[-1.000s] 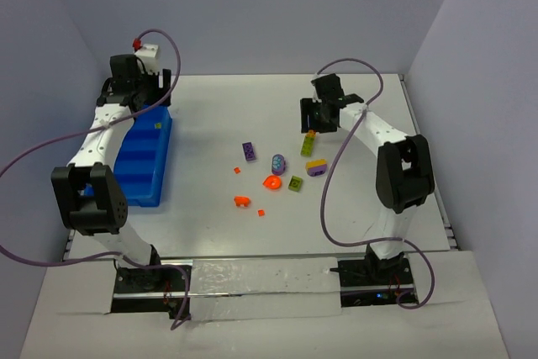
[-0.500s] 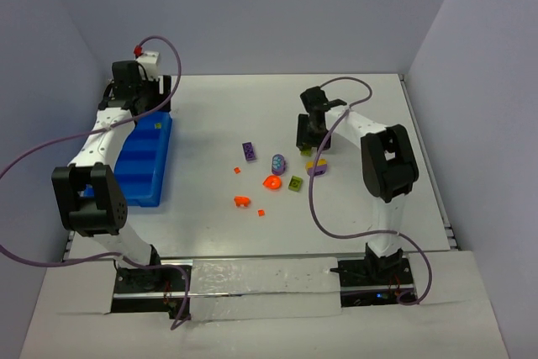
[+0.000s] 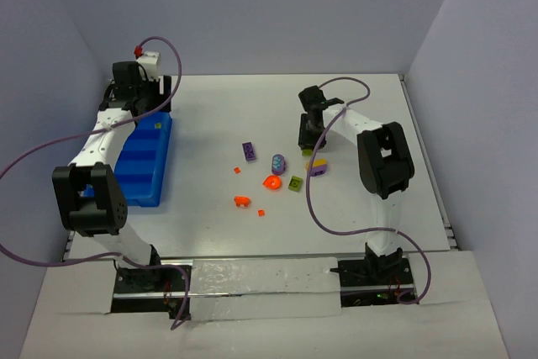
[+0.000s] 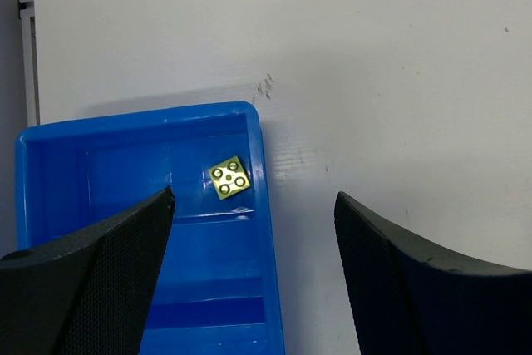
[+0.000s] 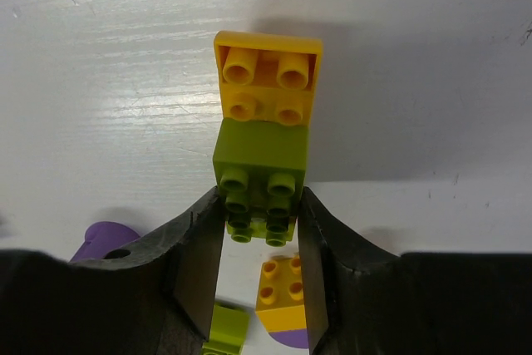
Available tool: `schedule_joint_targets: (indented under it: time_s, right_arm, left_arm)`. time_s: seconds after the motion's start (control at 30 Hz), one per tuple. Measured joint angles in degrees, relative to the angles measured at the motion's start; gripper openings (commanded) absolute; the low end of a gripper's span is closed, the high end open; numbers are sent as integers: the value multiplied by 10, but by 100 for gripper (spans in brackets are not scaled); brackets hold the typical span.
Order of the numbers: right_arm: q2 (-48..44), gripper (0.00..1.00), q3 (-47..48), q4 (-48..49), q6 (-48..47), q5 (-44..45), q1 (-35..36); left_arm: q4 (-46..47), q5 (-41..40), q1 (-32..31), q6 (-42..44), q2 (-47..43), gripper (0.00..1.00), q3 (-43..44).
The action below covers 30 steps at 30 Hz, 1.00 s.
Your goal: Sort the legos into containers by color
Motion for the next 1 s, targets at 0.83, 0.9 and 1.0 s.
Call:
schedule_joint_targets:
  time_s: [0.83, 0.9, 1.0]
  right_arm:
    - [-236, 0, -106, 122, -272, -597, 9]
    - [-236, 0, -106, 123, -275, -629, 18]
    - [-236, 0, -106, 121, -281, -666, 36]
  left_arm:
    - [-140, 713, -106, 152, -35, 81, -42]
    - [-139, 727, -123, 148, -33, 82, -45]
    - [-123, 736, -145, 135, -33, 82, -49]
